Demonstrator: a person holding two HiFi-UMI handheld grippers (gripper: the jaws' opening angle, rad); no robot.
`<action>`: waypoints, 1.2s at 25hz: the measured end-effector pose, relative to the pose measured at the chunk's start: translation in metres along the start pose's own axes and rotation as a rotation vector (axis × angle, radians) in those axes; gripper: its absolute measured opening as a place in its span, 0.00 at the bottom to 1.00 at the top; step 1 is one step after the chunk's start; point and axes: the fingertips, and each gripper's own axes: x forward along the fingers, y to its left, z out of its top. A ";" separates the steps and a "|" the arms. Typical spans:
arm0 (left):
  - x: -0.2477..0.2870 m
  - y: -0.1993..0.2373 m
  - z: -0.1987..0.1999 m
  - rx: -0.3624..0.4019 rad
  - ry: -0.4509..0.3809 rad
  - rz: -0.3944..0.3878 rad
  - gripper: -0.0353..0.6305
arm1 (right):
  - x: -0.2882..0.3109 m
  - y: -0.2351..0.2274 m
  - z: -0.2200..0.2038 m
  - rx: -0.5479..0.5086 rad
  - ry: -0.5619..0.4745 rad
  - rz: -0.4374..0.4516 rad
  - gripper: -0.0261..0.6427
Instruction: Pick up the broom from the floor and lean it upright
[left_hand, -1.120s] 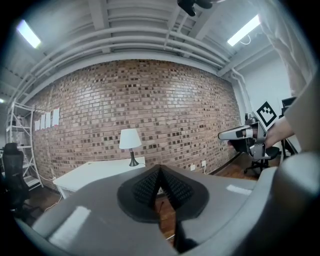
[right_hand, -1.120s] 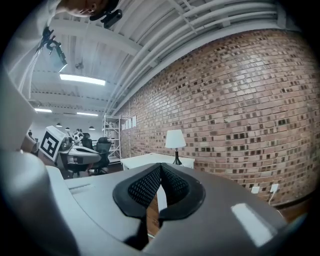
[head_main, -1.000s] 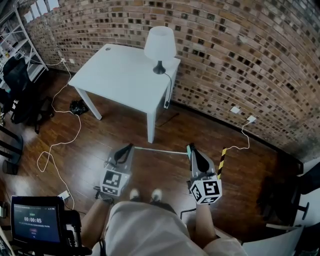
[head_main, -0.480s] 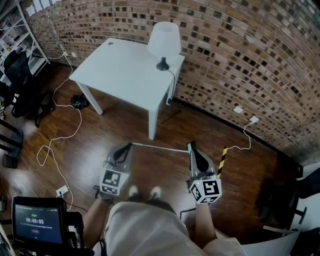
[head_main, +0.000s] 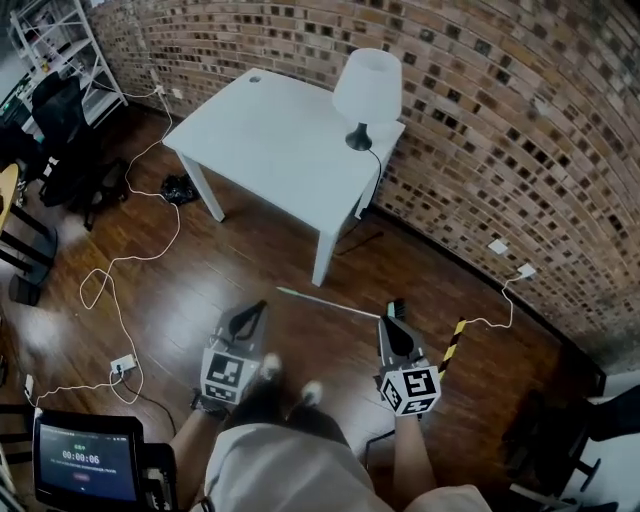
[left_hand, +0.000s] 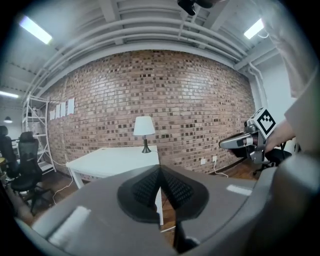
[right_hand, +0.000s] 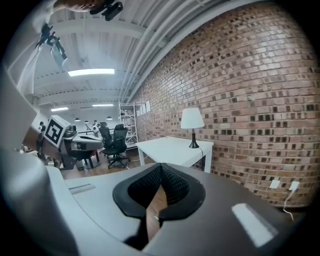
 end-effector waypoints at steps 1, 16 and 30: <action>-0.001 0.007 -0.010 -0.009 0.016 0.009 0.05 | 0.011 0.003 -0.011 0.013 0.020 0.014 0.06; 0.065 0.150 -0.191 -0.162 0.200 0.198 0.05 | 0.217 0.012 -0.190 -0.086 0.347 0.183 0.11; 0.130 0.169 -0.380 -0.271 0.382 0.195 0.05 | 0.342 -0.001 -0.348 -0.100 0.507 0.248 0.12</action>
